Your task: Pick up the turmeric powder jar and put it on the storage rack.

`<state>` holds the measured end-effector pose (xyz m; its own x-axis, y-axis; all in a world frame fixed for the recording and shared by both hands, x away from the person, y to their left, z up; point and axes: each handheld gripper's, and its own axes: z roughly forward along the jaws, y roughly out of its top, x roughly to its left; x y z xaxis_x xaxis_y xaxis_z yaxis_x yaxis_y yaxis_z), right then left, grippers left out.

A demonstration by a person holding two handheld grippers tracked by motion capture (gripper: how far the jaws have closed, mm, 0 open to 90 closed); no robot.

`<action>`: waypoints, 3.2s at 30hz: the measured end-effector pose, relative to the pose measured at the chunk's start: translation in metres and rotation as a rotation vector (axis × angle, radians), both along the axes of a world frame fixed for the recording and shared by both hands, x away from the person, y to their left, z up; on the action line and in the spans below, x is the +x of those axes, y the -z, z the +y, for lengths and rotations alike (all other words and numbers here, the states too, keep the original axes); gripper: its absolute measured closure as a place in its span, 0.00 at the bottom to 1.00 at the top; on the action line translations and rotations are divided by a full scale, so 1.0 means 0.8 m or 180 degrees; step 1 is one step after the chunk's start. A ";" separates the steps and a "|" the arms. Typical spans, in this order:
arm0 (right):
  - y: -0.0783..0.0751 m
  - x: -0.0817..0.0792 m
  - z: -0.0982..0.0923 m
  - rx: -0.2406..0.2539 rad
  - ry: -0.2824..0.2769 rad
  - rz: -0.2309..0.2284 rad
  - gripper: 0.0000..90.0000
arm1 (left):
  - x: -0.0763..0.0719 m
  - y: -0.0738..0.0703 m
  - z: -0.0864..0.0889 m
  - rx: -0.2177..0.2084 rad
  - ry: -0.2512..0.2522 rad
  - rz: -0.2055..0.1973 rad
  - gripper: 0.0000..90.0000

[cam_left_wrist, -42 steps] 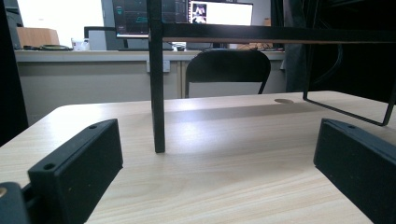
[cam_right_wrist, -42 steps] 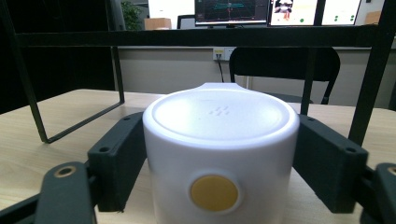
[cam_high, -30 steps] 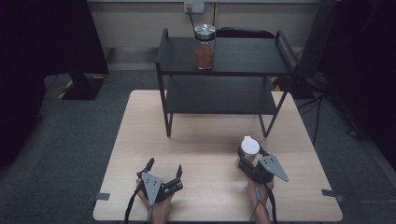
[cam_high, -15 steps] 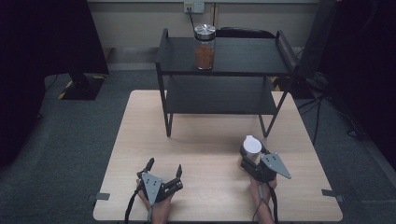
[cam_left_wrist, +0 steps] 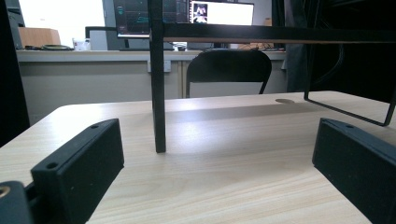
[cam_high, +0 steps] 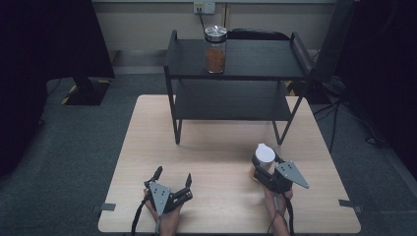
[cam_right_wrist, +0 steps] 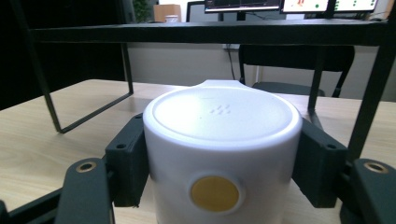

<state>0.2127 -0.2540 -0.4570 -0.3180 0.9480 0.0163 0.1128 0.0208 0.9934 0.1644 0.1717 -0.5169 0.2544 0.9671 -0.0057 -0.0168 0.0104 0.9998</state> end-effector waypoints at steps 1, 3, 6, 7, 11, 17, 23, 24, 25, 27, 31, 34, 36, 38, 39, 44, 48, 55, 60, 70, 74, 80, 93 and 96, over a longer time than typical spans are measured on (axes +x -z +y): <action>-0.001 0.000 0.000 -0.0007 -0.0009 0.0000 0.34 | 0.000 0.000 0.000 0.0000 -0.0007 0.0000 0.02; -0.004 -0.001 0.000 -0.0021 -0.0028 -0.0010 0.34 | 0.000 0.000 -0.001 0.0000 -0.0008 0.0000 0.02; -0.009 -0.002 -0.001 -0.0050 -0.0061 -0.0024 0.34 | 0.000 0.000 -0.001 0.0000 -0.0007 0.0000 0.02; -0.010 -0.002 -0.002 -0.0066 -0.0069 -0.0034 0.34 | 0.000 0.000 -0.001 -0.0001 -0.0007 0.0000 0.02; -0.018 -0.003 -0.005 -0.0070 -0.0132 -0.0048 0.34 | 0.000 0.000 0.000 -0.0002 -0.0007 0.0000 0.02; -0.029 -0.005 -0.007 -0.0135 -0.0182 -0.0076 0.34 | 0.000 0.000 -0.001 -0.0001 -0.0008 0.0000 0.02; -0.035 -0.004 -0.010 -0.0123 -0.0209 -0.0049 0.34 | 0.000 0.000 -0.001 -0.0002 -0.0010 -0.0001 0.02; -0.037 -0.004 -0.011 -0.0108 -0.0215 -0.0041 0.34 | 0.000 0.000 -0.001 0.0002 -0.0009 0.0002 0.02; -0.038 -0.004 -0.012 -0.0109 -0.0220 -0.0044 0.34 | 0.000 0.000 -0.001 0.0002 -0.0009 0.0001 0.02; -0.042 -0.004 -0.014 -0.0103 -0.0225 -0.0044 0.34 | 0.000 0.000 -0.001 0.0002 -0.0009 0.0002 0.02; -0.052 -0.003 -0.020 -0.0067 -0.0261 -0.0049 0.34 | 0.000 0.000 -0.001 0.0002 -0.0008 0.0001 0.02; -0.062 -0.001 -0.024 -0.0063 -0.0311 -0.0030 0.34 | 0.000 0.000 -0.001 0.0002 -0.0008 0.0001 0.02; -0.068 0.000 -0.025 -0.0080 -0.0339 -0.0019 0.34 | 0.000 0.000 -0.001 0.0001 -0.0008 0.0001 0.02; -0.074 0.002 -0.026 -0.0084 -0.0379 -0.0012 0.34 | 0.000 0.000 0.000 0.0002 -0.0007 0.0001 0.02; -0.077 0.003 -0.027 -0.0086 -0.0398 -0.0012 0.34 | 0.000 0.000 -0.001 0.0002 -0.0008 0.0001 0.02; -0.094 0.007 -0.031 -0.0129 -0.0478 -0.0014 0.34 | 0.000 0.000 -0.001 0.0002 -0.0008 0.0001 0.02; -0.106 0.010 -0.036 -0.0123 -0.0548 -0.0041 0.34 | 0.000 0.000 -0.001 0.0001 -0.0008 0.0001 0.02; -0.127 0.015 -0.040 -0.0172 -0.0672 -0.0085 0.34 | 0.000 0.000 -0.001 0.0002 -0.0008 0.0001 0.02; -0.140 0.021 -0.044 -0.0118 -0.0723 -0.0133 0.34 | 0.000 0.000 0.000 0.0000 -0.0009 0.0001 0.02; -0.187 0.038 -0.061 -0.0160 -0.0908 -0.0200 0.34 | 0.000 0.000 -0.001 -0.0001 -0.0009 0.0001 0.02; -0.208 0.045 -0.067 -0.0177 -0.0988 -0.0223 0.34 | 0.000 0.000 0.000 0.0001 -0.0009 0.0001 0.02; -0.241 0.055 -0.071 -0.0239 -0.1095 -0.0249 0.34 | 0.000 0.000 -0.001 0.0002 -0.0010 0.0000 0.02; -0.316 0.095 -0.066 -0.0204 -0.1190 -0.0318 0.34 | 0.000 0.000 -0.001 0.0003 -0.0013 0.0001 0.02; -0.330 0.105 -0.062 -0.0207 -0.1175 -0.0339 0.34 | 0.000 0.000 -0.001 0.0003 -0.0012 0.0001 0.02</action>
